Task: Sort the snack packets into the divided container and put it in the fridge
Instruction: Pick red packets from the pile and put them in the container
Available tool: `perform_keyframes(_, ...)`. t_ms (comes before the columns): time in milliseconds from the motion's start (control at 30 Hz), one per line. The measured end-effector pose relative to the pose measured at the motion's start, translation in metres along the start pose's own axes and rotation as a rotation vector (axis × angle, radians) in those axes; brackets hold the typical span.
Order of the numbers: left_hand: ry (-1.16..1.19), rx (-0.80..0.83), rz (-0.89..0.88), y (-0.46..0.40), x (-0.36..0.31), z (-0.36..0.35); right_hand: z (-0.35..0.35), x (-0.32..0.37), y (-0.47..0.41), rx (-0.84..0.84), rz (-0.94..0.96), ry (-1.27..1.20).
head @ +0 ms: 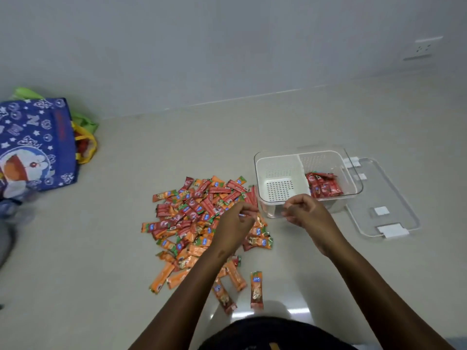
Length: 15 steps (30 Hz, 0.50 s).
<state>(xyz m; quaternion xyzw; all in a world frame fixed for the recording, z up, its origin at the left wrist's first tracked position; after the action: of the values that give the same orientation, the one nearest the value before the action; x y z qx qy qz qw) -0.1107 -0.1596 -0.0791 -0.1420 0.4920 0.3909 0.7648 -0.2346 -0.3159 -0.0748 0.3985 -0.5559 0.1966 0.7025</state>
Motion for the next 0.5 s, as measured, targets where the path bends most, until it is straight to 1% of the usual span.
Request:
perform_keyframes(67, 0.000, 0.020, 0.034, 0.017, 0.026, 0.014, -0.023, -0.016, 0.008, 0.050, -0.019, 0.134)
perform_keyframes(167, -0.019, 0.083, 0.111, 0.040, 0.068, 0.027, -0.056, -0.052, 0.020, 0.145, -0.039, 0.413)
perform_keyframes(233, -0.014, 0.137, 0.150, 0.052, 0.092, 0.031, -0.071, -0.081, 0.025, 0.166, -0.060, 0.568)
perform_keyframes(367, -0.119, 0.270, 0.179, 0.070, 0.127, 0.033, -0.092, -0.128, 0.040, 0.211, -0.161, 0.921)
perform_keyframes(433, -0.169, 0.325, 0.178, 0.076, 0.140, 0.032, -0.101, -0.143, 0.048, 0.198, -0.190, 1.103)
perform_keyframes(500, -0.228, 0.397, 0.144, 0.081, 0.148, 0.027, -0.109, -0.154, 0.053, 0.153, -0.205, 1.219)
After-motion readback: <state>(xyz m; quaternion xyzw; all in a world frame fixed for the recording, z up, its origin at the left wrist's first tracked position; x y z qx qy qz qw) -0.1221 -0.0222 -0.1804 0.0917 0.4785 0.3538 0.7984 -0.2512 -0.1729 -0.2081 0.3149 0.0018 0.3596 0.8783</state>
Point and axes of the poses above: each hand's wrist, its own y-axis away from the middle knuckle, its own z-axis out of the back of the hand, x = y × z, the point moved 5 cm from there along -y, towards the middle knuckle, and after that the axes turned 1 degree about -z, right-handed, at the moved point
